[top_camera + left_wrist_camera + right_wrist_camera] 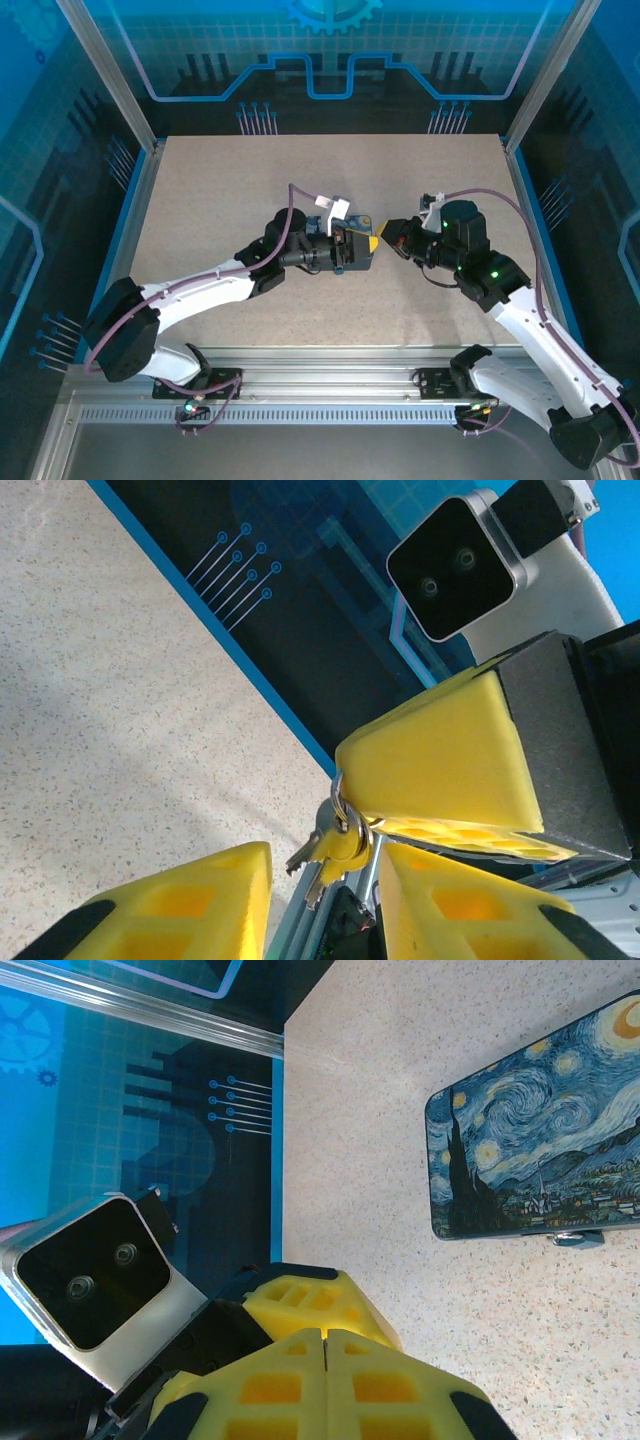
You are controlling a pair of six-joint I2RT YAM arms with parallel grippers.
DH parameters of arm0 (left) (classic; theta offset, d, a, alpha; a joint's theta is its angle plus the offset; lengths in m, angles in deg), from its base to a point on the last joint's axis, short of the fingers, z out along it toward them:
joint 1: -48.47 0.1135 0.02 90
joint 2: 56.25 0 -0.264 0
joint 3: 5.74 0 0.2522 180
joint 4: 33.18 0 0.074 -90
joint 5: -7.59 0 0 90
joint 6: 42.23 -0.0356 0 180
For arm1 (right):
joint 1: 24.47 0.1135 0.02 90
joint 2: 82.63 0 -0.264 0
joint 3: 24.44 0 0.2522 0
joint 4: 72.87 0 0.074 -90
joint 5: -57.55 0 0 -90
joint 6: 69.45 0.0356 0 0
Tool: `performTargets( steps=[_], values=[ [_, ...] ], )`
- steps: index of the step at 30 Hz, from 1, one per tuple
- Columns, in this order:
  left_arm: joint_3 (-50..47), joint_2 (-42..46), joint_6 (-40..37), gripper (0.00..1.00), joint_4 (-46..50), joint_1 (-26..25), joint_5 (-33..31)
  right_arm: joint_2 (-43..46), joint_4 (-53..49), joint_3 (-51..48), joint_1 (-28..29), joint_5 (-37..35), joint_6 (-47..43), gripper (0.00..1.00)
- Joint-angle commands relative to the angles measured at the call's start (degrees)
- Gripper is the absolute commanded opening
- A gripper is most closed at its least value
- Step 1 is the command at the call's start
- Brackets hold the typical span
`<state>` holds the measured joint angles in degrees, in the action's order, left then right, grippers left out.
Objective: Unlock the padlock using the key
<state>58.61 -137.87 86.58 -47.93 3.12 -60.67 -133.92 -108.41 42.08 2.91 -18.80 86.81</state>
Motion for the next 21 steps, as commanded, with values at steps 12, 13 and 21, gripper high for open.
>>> performTargets(
  steps=[12,13,21],
  values=[
    [-0.1,-0.6,-2.7,0.13,1.4,-0.8,-1.3,1.0,0.0,0.6,0.4,-0.6,0.2,0.04],
    [-0.1,-0.3,-3.0,0.12,1.7,-0.8,-1.6,1.1,-0.2,0.6,0.4,-0.6,0.1,0.04],
    [-0.1,1.4,-4.8,0.07,5.0,-0.8,-2.5,1.5,-0.5,0.0,0.1,-0.2,-0.4,0.04]
  ],
)
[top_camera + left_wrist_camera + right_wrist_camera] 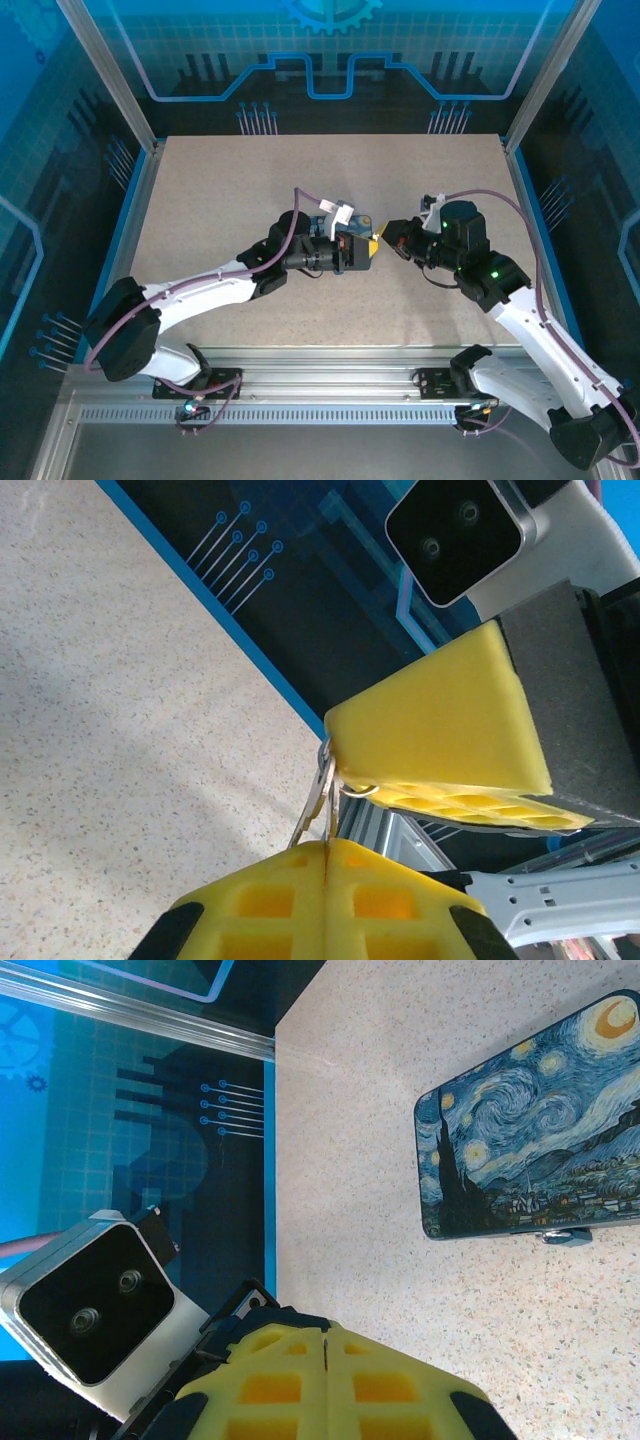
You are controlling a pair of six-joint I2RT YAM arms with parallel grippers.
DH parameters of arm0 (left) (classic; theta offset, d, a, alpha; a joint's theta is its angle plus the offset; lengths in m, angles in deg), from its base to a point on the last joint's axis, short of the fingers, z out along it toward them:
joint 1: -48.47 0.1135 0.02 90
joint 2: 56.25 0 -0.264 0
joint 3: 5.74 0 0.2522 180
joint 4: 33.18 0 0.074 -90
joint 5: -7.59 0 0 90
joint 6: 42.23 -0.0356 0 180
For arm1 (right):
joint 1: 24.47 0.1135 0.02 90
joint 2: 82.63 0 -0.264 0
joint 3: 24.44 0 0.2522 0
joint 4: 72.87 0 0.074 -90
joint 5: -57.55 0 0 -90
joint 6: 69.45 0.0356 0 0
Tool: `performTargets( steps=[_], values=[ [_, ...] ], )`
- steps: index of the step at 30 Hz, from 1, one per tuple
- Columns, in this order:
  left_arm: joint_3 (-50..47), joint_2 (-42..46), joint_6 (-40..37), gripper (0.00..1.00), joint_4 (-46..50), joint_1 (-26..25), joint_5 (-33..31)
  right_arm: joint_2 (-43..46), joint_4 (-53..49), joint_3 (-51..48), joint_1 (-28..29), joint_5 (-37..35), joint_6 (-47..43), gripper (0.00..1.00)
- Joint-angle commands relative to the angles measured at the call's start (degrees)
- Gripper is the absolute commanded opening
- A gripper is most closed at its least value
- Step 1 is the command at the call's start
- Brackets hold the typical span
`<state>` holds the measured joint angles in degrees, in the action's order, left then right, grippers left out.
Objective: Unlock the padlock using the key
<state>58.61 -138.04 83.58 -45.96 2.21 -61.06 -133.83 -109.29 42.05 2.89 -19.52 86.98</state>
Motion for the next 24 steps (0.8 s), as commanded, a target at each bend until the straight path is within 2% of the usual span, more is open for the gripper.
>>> performTargets(
  steps=[1,4,10,18,24],
  values=[
    [-0.2,1.8,-2.0,0.1,3.5,0.2,-2.2,1.5,0.1,0.0,0.1,0.4,-0.8,0.04],
    [-0.8,2.5,-2.5,0.11,3.8,0.2,-2.5,2.0,-0.5,0.1,0.0,0.2,-1.3,0.04],
    [-0.9,2.9,-2.7,0.0,4.0,0.2,-2.5,2.2,-0.5,-0.2,-0.2,0.7,-1.3,0.04],
    [-0.6,4.3,-3.8,0.0,6.2,0.3,-2.7,2.8,-1.9,-0.5,-0.6,-0.3,-2.6,0.04],
    [2.0,4.6,-4.9,0.0,13.3,0.6,-1.8,2.4,-3.1,-1.7,-1.6,-1.2,-5.3,0.13]
  ],
)
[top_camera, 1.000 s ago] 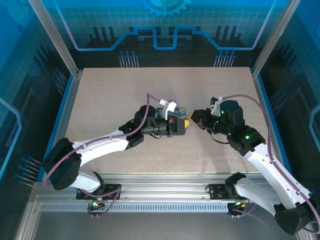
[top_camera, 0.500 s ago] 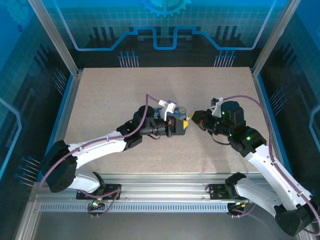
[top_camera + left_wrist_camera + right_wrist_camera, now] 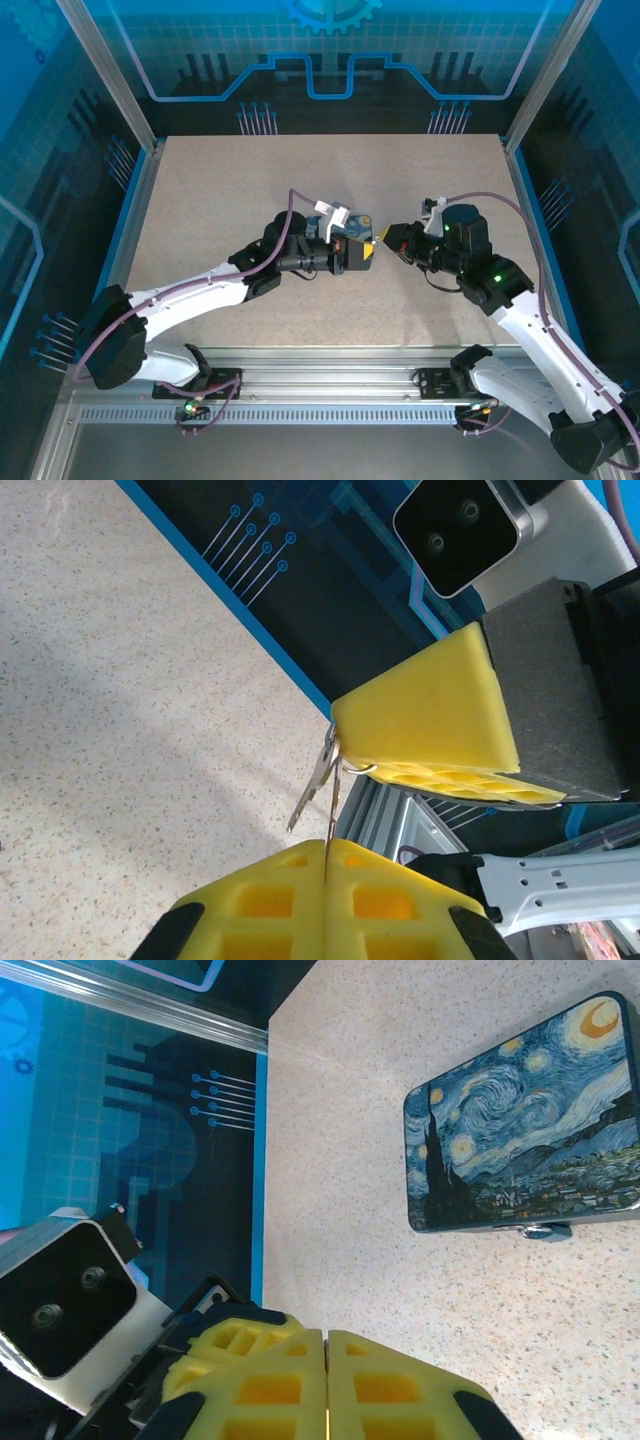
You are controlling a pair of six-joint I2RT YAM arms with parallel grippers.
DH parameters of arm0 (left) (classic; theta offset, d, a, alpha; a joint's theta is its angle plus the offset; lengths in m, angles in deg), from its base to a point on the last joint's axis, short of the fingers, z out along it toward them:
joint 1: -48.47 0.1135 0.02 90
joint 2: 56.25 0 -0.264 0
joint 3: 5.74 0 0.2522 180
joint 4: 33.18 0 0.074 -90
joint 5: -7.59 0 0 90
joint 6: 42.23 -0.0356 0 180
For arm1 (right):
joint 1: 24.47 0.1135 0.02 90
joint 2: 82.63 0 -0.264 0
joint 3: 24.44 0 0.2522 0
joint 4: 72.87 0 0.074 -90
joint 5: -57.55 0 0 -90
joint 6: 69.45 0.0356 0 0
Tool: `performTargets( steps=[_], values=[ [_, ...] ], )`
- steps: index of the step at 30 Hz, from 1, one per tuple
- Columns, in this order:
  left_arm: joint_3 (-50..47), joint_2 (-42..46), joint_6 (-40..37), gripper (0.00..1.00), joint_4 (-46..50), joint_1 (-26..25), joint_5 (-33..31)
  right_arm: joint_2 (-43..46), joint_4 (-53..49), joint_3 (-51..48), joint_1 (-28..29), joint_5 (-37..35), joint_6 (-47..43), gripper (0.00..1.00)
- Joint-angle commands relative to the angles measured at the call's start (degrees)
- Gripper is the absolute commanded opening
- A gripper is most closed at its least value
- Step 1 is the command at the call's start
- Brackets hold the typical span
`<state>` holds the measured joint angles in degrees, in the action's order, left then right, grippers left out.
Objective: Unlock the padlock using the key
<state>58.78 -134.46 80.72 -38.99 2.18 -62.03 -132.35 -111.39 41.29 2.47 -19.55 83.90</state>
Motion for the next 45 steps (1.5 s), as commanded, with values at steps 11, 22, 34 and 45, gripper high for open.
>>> performTargets(
  steps=[11,22,34,45],
  values=[
    [13.8,-3.0,-9.8,0.0,29.1,1.8,2.1,2.9,-1.9,-4.6,-5.8,-0.3,-7.7,0.49],
    [25.7,-7.3,-20.7,0.0,52.5,7.4,13.6,-2.0,13.0,-8.0,-14.1,28.3,-23.5,0.49],
    [28.0,-7.0,-23.9,0.0,55.0,8.3,21.3,-8.1,18.9,-6.8,-7.6,35.8,-27.3,0.45],
    [26.9,-6.4,-23.2,0.0,52.7,8.3,22.1,-8.7,18.0,-6.6,-6.4,37.2,-28.8,0.29]
  ],
)
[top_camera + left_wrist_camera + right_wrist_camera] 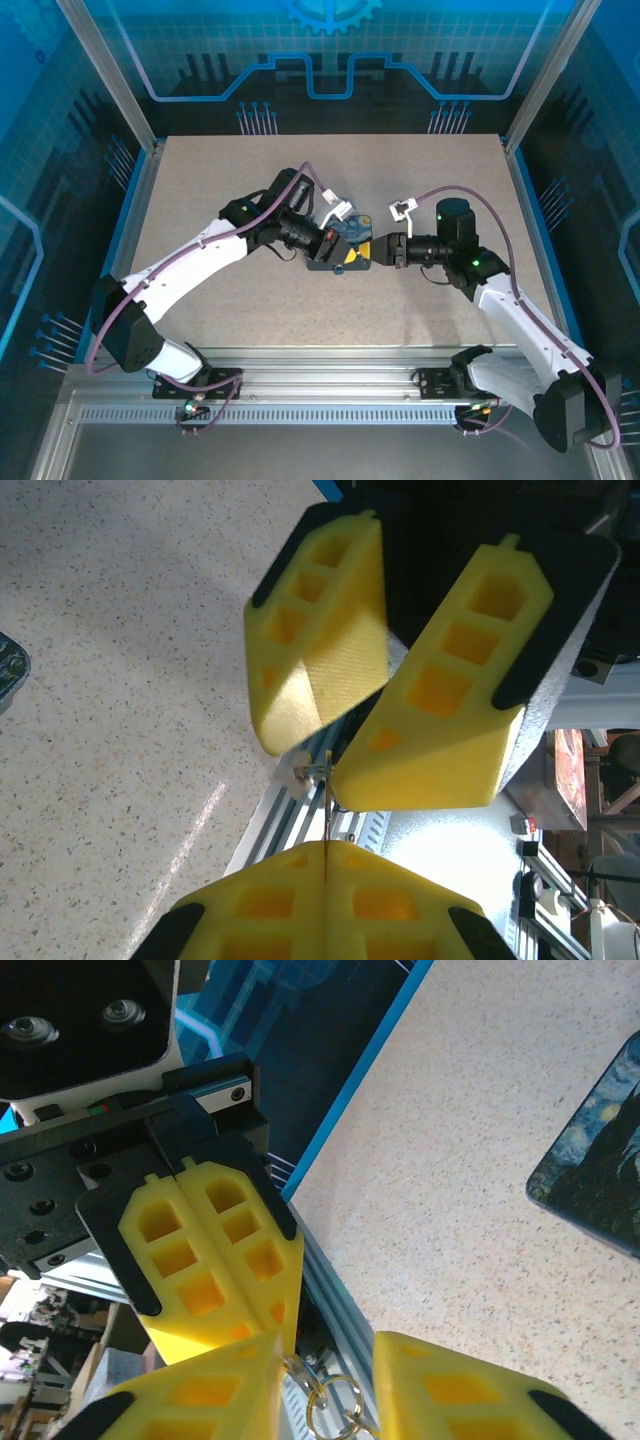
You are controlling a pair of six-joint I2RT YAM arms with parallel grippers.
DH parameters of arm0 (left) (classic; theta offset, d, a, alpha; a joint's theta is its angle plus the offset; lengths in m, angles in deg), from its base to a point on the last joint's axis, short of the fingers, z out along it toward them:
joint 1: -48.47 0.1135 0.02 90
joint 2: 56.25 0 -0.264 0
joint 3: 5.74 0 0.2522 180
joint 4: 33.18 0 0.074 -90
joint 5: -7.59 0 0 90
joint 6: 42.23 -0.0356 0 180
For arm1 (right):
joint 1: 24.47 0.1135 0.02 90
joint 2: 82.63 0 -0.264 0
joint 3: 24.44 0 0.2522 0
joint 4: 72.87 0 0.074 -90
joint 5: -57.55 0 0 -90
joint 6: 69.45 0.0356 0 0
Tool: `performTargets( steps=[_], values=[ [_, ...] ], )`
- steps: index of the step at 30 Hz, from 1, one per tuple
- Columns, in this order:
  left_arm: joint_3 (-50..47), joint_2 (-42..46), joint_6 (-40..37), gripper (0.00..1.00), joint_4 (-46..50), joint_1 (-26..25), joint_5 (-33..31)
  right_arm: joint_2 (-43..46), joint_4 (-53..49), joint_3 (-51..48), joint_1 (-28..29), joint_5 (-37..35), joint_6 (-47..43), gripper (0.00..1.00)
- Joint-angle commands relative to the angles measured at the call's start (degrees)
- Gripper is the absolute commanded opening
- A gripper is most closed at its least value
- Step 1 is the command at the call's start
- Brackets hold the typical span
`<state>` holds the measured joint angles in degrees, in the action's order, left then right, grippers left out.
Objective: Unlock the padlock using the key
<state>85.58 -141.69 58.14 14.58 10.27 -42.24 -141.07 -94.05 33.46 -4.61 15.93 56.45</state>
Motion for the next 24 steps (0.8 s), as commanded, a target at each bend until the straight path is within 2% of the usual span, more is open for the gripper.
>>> performTargets(
  steps=[1,4,10,15,18,19,24],
  values=[
    [0.0,0.9,-0.6,0.0,-1.0,0.3,2.4,0.0,0.6,1.2,0.7,1.8,-1.5,0.26],
    [-0.2,1.0,-0.4,0.0,-1.5,0.3,2.3,-0.1,0.2,1.2,0.8,2.0,-1.9,0.19],
    [-0.6,1.1,0.2,0.0,-2.2,1.3,1.5,0.5,-1.1,0.8,0.9,2.9,-3.5,0.0],
    [-2.9,2.6,3.2,0.0,-6.4,2.9,1.0,1.6,-1.3,-0.2,1.1,2.0,-4.0,0.0],
    [-5.4,4.0,6.5,0.16,-10.3,4.4,0.4,2.6,-2.0,-0.6,1.1,-0.6,-4.4,0.0],
    [-6.6,4.7,7.9,0.26,-11.7,5.0,0.2,2.9,-2.1,-0.8,1.1,-1.5,-4.5,0.0],
    [-13.4,8.4,14.9,0.44,-21.0,6.5,-0.4,4.6,0.7,-2.7,1.2,-5.1,-2.9,0.0]
  ],
)
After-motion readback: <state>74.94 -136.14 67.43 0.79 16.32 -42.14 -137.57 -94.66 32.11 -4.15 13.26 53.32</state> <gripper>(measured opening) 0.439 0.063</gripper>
